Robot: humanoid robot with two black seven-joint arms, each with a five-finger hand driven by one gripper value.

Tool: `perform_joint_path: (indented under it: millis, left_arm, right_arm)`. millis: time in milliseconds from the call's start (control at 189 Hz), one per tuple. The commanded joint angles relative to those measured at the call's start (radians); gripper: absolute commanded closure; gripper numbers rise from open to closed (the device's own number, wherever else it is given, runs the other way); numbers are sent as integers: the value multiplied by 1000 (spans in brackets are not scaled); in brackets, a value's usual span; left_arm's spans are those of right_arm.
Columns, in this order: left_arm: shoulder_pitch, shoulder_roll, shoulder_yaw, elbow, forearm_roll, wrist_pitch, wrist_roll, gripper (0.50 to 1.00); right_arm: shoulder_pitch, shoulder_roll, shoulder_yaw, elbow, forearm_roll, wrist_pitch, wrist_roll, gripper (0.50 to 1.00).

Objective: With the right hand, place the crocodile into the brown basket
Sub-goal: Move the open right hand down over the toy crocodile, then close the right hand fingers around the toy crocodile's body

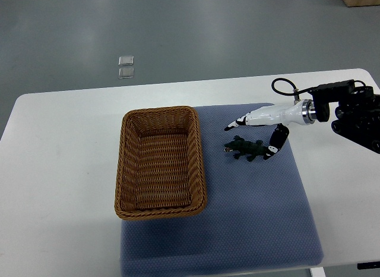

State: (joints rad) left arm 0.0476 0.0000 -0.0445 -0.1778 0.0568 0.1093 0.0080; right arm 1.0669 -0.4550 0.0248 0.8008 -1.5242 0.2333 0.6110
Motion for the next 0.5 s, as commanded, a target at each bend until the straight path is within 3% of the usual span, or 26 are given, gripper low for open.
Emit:
perform_joint_path:
  millis: [0, 496]
  left_arm:
    - [0, 0, 0, 0, 0, 0, 0, 500]
    - [0, 0, 0, 0, 0, 0, 0, 500]
  right_arm:
    - [-5, 15, -9, -6, -1, -15, 0, 527]
    - [-4, 39, -63, -29, -1, -80, 0, 529]
